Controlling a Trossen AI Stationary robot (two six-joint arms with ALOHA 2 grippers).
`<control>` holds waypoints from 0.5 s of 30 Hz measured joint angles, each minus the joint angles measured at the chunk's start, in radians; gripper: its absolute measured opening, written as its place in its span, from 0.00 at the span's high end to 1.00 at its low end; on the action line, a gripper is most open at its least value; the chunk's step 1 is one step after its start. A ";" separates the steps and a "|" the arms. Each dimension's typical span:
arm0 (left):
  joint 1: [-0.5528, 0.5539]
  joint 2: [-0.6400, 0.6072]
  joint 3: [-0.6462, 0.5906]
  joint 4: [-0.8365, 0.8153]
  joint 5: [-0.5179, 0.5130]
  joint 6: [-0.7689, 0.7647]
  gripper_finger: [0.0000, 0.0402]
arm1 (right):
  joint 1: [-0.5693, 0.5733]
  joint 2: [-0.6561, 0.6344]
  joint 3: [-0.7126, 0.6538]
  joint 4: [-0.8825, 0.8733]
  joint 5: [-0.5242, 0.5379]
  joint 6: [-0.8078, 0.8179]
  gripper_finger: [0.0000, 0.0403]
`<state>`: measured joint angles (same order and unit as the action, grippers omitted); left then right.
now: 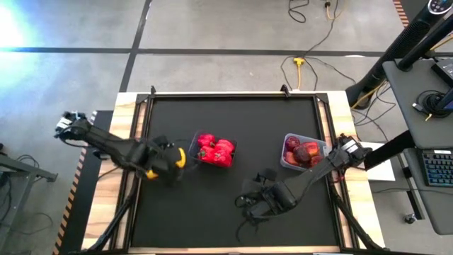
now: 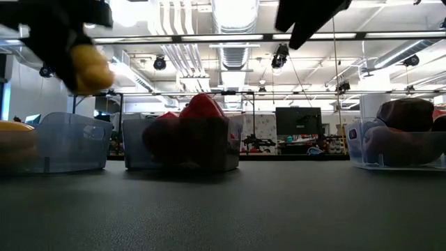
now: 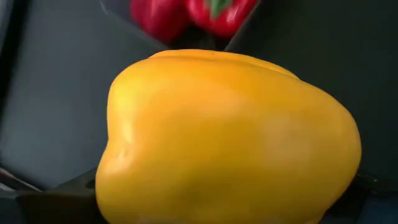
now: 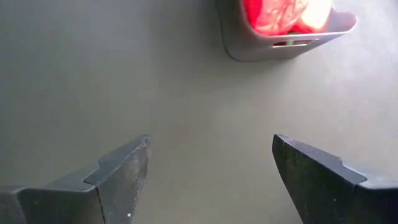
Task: Sort produce into baskets
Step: Put the yellow bell pepper into the left black bin
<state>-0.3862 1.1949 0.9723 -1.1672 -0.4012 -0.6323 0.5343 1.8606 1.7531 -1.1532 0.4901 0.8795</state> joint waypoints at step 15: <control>0.076 -0.217 -0.369 0.280 0.165 0.055 0.05 | -0.206 -0.003 -0.006 0.030 -0.025 0.097 0.19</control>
<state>-0.3099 0.9783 0.6035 -0.8871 -0.2362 -0.5771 0.3281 1.8578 1.7473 -1.1233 0.4647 0.9770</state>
